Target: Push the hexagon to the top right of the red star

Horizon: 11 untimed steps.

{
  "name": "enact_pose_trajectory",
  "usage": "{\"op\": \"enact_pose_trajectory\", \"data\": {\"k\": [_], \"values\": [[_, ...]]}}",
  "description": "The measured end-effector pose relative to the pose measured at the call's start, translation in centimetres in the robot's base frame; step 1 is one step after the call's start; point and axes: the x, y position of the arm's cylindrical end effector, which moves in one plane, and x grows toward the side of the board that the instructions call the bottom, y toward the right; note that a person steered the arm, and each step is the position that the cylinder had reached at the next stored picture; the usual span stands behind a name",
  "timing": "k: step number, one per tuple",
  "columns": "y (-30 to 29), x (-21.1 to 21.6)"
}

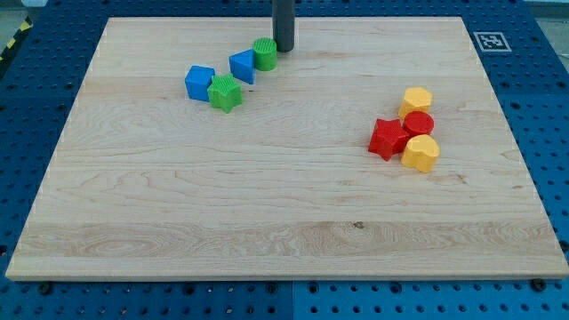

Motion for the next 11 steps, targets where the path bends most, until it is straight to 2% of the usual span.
{"op": "enact_pose_trajectory", "data": {"k": [1, 2, 4, 6, 7, 8, 11], "values": [[-1.5, 2.3], [-1.2, 2.4], [11.0, 2.0], [19.8, 7.5], [24.1, 8.2], [24.7, 10.2], [21.5, 12.2]]}}
